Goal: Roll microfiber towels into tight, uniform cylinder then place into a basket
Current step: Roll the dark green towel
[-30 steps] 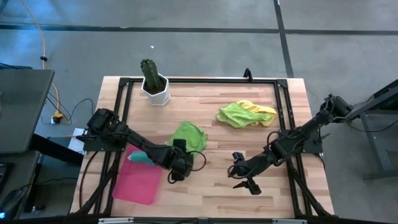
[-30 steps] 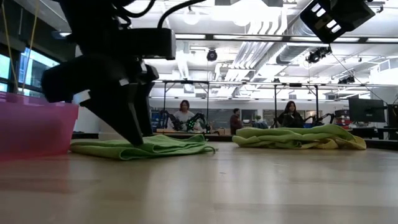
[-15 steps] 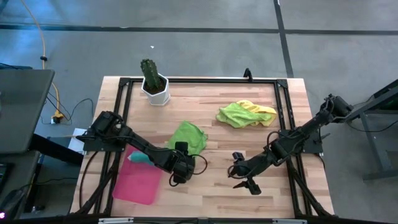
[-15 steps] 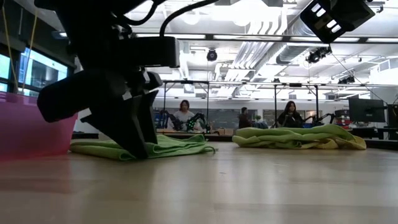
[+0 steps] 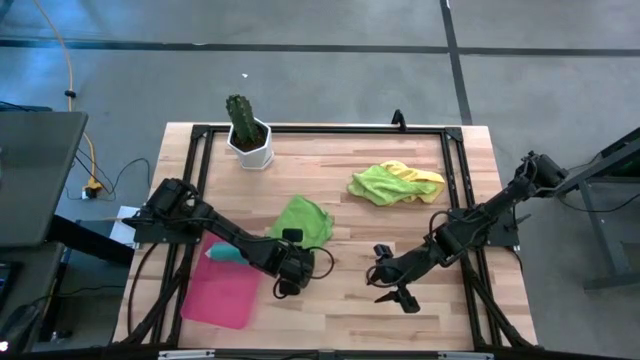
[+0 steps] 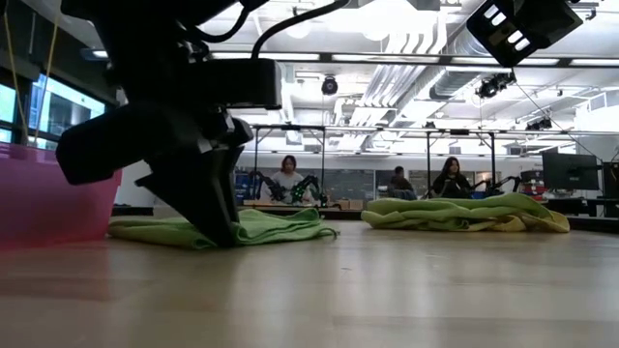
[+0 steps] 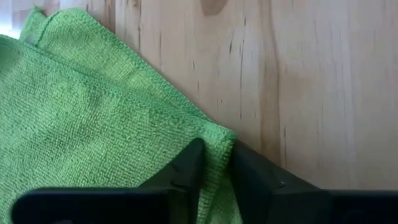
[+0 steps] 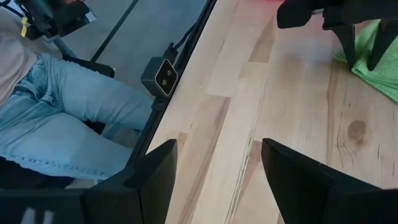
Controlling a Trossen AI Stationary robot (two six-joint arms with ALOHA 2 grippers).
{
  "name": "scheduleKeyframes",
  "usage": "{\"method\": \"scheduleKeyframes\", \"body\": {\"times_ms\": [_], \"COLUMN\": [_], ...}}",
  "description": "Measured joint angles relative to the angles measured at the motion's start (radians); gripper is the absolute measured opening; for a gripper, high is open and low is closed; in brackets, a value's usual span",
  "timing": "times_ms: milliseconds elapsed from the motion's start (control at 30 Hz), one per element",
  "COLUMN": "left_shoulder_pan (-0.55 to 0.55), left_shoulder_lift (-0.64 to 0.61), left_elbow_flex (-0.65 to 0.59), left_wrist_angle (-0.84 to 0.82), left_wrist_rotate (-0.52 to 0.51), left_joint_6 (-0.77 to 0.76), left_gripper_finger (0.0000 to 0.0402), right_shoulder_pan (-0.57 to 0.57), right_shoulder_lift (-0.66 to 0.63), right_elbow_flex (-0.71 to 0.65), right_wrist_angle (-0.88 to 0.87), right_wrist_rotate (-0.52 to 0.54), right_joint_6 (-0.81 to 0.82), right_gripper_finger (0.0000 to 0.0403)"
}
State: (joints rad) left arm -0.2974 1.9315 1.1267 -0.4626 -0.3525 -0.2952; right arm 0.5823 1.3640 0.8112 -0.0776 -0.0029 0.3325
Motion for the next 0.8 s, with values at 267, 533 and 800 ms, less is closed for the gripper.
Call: {"method": "scheduleKeyframes", "body": {"times_ms": [267, 533, 800], "left_shoulder_pan": [0.000, -0.010, -0.016], "left_shoulder_lift": [-0.005, -0.003, -0.003], "left_elbow_flex": [0.015, 0.072, 0.088], "left_wrist_angle": [-0.010, -0.007, 0.007], "left_wrist_rotate": [0.077, 0.218, 0.339], "left_joint_6": [-0.042, -0.019, -0.070], "left_gripper_finger": [0.0007, 0.0029, 0.0030], "right_shoulder_pan": [0.000, 0.000, 0.000], "right_shoulder_lift": [0.000, 0.000, 0.000], "right_elbow_flex": [0.000, 0.000, 0.000], "right_wrist_angle": [0.000, 0.000, 0.000], "right_wrist_rotate": [0.000, 0.000, 0.000], "right_joint_6": [0.000, 0.002, 0.003], "right_gripper_finger": [0.0227, 0.0227, 0.0227]}}
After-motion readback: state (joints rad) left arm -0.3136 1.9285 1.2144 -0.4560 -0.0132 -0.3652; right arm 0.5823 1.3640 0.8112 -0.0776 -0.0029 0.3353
